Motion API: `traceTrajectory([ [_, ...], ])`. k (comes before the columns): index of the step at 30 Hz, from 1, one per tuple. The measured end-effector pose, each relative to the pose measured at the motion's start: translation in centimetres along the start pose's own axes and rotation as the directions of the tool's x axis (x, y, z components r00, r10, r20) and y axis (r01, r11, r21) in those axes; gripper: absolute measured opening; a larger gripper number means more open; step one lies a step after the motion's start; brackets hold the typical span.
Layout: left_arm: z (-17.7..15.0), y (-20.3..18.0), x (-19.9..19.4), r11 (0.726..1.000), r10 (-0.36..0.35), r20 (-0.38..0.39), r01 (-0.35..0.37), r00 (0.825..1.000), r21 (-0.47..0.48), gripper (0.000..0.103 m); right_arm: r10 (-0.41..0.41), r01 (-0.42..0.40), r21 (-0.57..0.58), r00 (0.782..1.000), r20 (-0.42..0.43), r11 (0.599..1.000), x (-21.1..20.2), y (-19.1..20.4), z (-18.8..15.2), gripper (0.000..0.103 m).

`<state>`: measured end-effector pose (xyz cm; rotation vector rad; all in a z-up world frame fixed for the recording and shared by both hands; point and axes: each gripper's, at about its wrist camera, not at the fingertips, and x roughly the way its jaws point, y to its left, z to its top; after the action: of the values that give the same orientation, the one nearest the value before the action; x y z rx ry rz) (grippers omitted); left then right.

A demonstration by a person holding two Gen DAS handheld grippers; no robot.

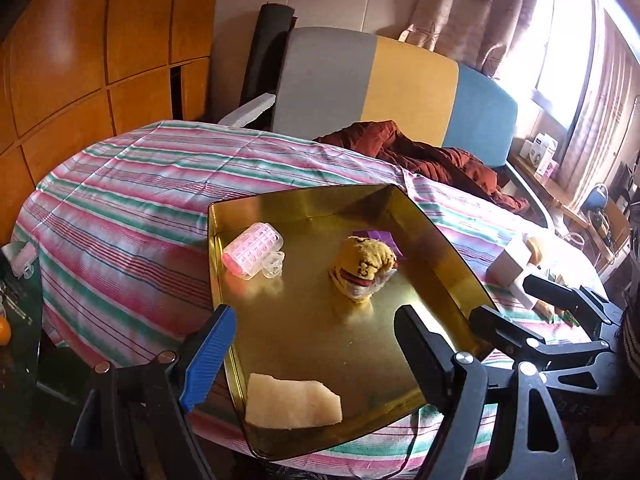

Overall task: Organize objects
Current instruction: 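Carry the roller and purple packet to the gold tray and release both, then move both tools back over the remaining items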

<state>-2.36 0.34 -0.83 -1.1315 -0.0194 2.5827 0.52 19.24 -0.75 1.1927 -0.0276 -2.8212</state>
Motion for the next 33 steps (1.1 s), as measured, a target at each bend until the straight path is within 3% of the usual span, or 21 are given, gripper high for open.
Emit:
traceTrajectory([
  [20, -0.3, -4.2, -1.0, 0.99, 0.013, 0.027, -0.017, 1.0, 0.142, 0.083, -0.052, 0.049, 0.05, 0.997, 0.056, 0.998, -2.0, -2.9, -1.2, 0.096],
  [33, -0.8, -7.2, 0.0, 0.976, -0.061, -0.022, 0.064, 0.998, 0.21, 0.082, -0.12, 0.113, 0.147, 0.992, 0.04, 0.983, -3.4, -8.2, -3.1, 0.096],
])
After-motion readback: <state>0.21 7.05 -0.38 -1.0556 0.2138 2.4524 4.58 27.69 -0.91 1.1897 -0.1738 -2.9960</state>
